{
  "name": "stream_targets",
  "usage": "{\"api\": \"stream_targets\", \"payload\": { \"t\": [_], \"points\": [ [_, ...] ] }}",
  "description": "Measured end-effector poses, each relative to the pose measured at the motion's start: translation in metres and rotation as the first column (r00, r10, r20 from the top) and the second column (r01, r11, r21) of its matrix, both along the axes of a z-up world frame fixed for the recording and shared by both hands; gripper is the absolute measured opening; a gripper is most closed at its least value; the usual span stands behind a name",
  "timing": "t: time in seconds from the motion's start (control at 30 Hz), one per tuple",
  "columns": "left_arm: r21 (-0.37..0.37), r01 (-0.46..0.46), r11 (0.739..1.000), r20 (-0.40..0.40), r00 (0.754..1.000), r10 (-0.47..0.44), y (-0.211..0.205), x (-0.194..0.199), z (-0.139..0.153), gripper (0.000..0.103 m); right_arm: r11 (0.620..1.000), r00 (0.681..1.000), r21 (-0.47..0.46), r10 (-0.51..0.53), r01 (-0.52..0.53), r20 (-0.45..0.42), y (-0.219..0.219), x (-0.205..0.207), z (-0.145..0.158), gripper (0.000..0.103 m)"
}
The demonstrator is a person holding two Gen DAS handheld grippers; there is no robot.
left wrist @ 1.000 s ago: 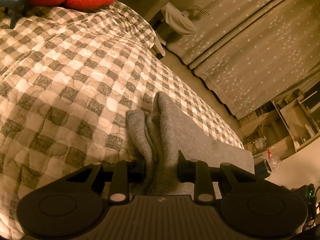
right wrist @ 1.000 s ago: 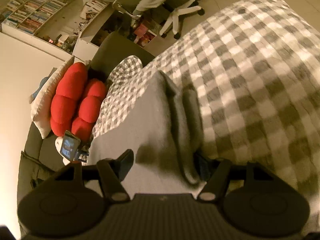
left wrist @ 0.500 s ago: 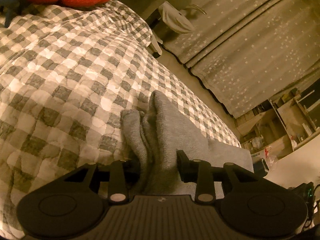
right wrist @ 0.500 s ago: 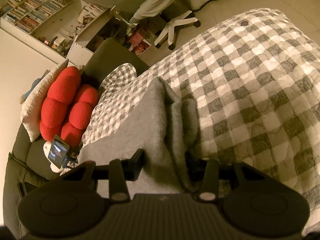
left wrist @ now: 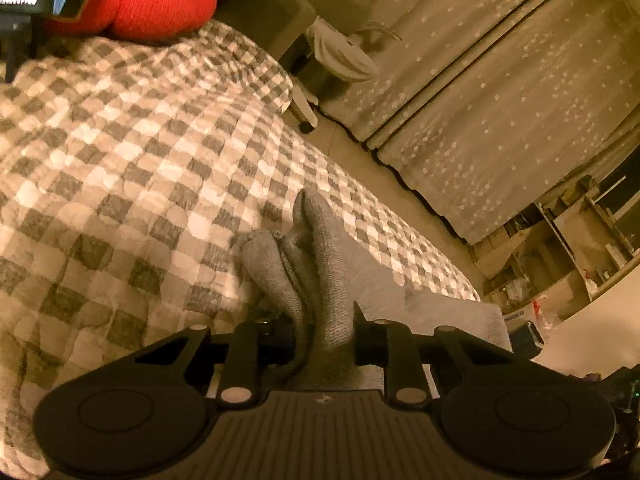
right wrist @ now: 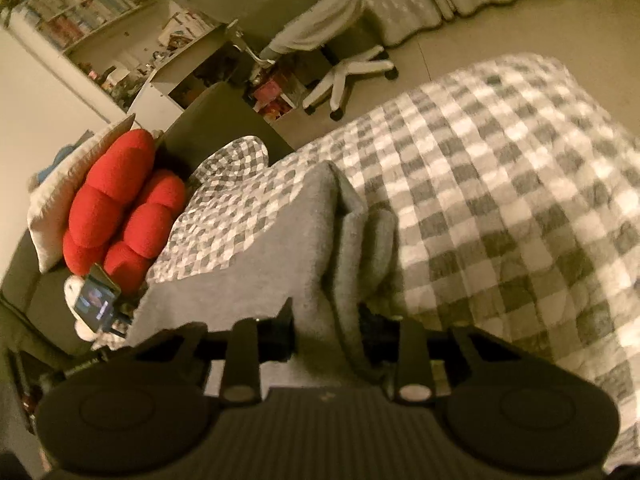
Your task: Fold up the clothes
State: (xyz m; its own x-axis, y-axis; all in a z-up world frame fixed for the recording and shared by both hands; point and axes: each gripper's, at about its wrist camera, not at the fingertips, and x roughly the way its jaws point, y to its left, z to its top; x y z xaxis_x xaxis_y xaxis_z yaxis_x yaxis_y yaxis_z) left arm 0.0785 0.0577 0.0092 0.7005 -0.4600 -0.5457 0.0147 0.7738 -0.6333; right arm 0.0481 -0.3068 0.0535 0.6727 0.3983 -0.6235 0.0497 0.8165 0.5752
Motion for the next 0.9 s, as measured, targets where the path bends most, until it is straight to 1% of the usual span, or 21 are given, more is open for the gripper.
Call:
{"api": "stream_targets", "payload": {
  "t": [0.2,0.4,0.5,0.73,0.9],
  "points": [
    [0.045,-0.018,0.999,0.052,0.999,0.015,-0.003,-0.01,0.015,0.02,0.997,0.998,-0.08,0.003,0.002,0.064,0.016,-0.008,0.016,0.024],
    [0.075,-0.051,0.996,0.083,0.995,0.045,-0.004,-0.018,0.034,0.02,0.993,0.993,-0.121,0.012,0.002,0.114,0.027,-0.013,0.031,0.024],
    [0.102,-0.065,0.993,0.097,0.994,0.055,-0.01,-0.022,0.045,0.02,0.99,0.991,-0.142,0.014,0.005,0.135,0.031,-0.016,0.039,0.024],
    [0.178,-0.103,0.979,0.13,0.988,0.081,-0.027,-0.038,0.069,0.02,0.991,0.991,-0.136,0.004,0.014,0.134,0.03,-0.026,0.052,0.024],
    [0.236,-0.156,0.959,0.175,0.978,0.116,-0.037,-0.06,0.09,0.02,0.994,0.989,-0.106,0.0,0.015,0.146,0.029,-0.037,0.068,0.024]
  ]
}}
